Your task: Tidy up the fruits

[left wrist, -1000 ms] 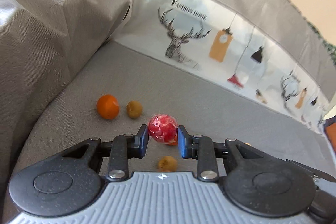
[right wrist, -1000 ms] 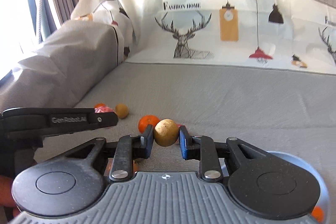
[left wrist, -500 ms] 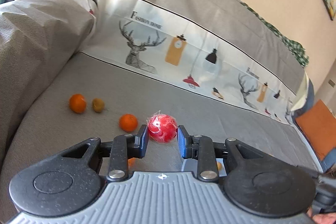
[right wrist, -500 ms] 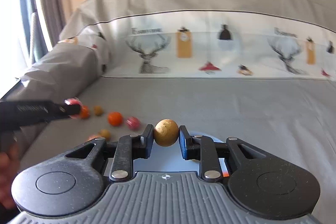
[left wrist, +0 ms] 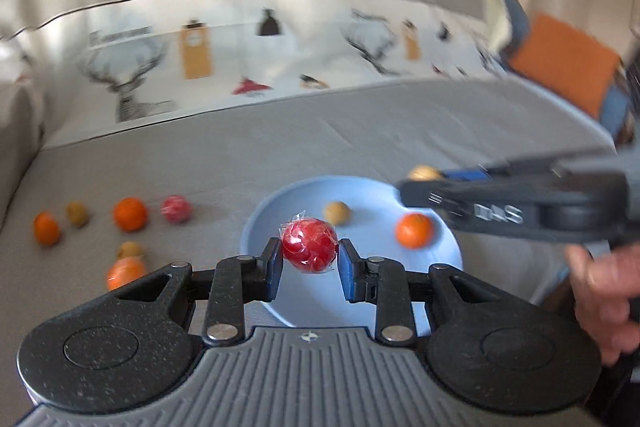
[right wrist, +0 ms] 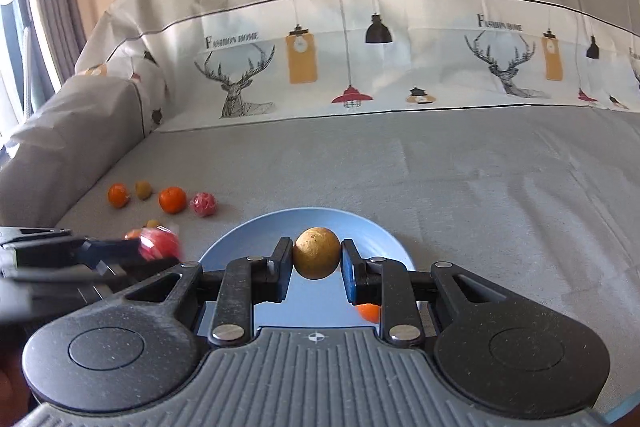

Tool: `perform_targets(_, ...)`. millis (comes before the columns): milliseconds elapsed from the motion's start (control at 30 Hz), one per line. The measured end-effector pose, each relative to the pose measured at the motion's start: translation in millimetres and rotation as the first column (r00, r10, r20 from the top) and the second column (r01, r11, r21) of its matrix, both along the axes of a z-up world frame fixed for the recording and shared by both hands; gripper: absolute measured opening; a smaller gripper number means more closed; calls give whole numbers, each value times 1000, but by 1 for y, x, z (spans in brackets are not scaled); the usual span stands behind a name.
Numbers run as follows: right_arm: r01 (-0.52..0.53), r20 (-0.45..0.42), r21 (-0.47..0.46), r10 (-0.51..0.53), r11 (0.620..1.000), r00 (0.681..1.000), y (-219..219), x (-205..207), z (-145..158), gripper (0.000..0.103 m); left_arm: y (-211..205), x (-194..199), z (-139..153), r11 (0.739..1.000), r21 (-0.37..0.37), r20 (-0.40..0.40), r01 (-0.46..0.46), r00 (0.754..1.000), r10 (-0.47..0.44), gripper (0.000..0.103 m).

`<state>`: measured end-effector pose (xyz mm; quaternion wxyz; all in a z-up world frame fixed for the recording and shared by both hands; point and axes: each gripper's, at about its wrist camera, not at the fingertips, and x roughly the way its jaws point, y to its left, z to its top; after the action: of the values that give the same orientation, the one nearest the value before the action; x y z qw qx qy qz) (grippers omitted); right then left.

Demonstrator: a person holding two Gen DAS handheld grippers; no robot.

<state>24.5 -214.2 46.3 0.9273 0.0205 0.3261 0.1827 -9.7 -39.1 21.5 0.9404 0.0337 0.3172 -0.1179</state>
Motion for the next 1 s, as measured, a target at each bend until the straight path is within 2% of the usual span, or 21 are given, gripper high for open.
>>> perform_targets(67, -2, -6, -20, 2, 1000, 1000, 4, 2, -3, 27, -5, 2, -6, 999, 24, -4, 23, 1000, -23, 33)
perform_targets(367, 10, -35, -44, -11, 999, 999, 5, 8, -12, 27, -1, 11, -13, 999, 20, -29, 30, 999, -29, 33)
perform_targets(1000, -18, -34, -70, 15, 997, 999, 13, 7, -14, 27, -8, 8, -11, 998, 41, -18, 50, 999, -49, 33)
